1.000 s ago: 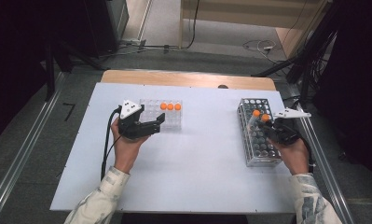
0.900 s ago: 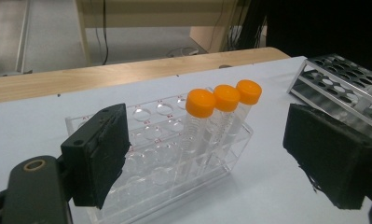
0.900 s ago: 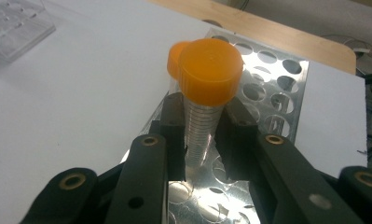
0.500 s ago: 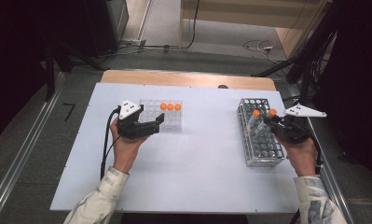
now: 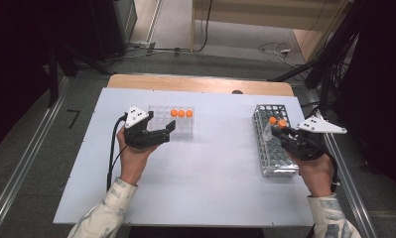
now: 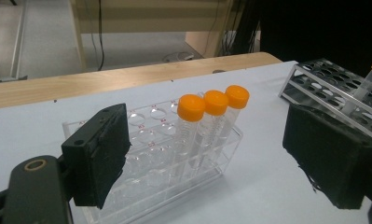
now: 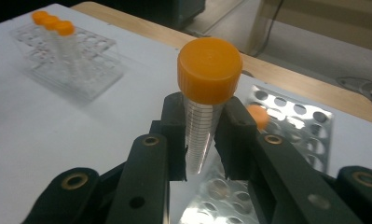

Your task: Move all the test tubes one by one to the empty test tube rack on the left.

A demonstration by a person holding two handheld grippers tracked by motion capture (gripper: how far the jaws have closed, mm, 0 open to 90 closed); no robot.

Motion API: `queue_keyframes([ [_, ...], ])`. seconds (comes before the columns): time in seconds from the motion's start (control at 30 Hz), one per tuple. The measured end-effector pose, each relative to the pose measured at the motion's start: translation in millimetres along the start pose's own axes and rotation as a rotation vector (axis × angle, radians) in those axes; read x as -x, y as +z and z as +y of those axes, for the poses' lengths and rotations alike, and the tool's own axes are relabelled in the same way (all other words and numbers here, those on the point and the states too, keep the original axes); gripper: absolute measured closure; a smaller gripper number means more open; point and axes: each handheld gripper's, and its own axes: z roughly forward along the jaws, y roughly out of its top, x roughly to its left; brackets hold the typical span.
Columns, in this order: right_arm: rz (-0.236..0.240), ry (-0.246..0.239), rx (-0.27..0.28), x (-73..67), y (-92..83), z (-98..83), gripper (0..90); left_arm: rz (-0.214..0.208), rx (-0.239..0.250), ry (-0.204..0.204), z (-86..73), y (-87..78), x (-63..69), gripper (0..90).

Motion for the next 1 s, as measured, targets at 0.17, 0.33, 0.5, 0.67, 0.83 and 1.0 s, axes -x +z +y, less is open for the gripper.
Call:
queue_keyframes([
  [0.17,0.064,-0.026,-0.008,-22.7,16.5,3.7,72.1,-0.007,-0.006,0.008,-0.9,-0.2,2.0,14.6],
  [0.33,0.118,-0.041,-0.025,-42.4,36.8,6.8,72.1,-0.015,-0.006,0.016,-0.8,-1.8,5.0,14.7],
  [0.5,0.168,-0.069,-0.041,-62.8,56.7,12.9,72.0,-0.027,-0.001,0.023,-0.8,-3.2,9.3,14.7],
  [0.67,0.206,-0.089,-0.061,-81.3,75.8,18.7,72.0,-0.040,0.001,0.032,-1.1,-4.5,12.9,15.0],
  [0.83,0.235,-0.106,-0.083,-96.4,95.2,19.5,72.1,-0.049,-0.005,0.040,-3.1,-3.9,16.6,15.1],
  [1.0,0.266,-0.121,-0.096,-112.1,109.6,21.4,72.1,-0.065,-0.002,0.039,-2.7,-4.8,20.5,16.0],
])
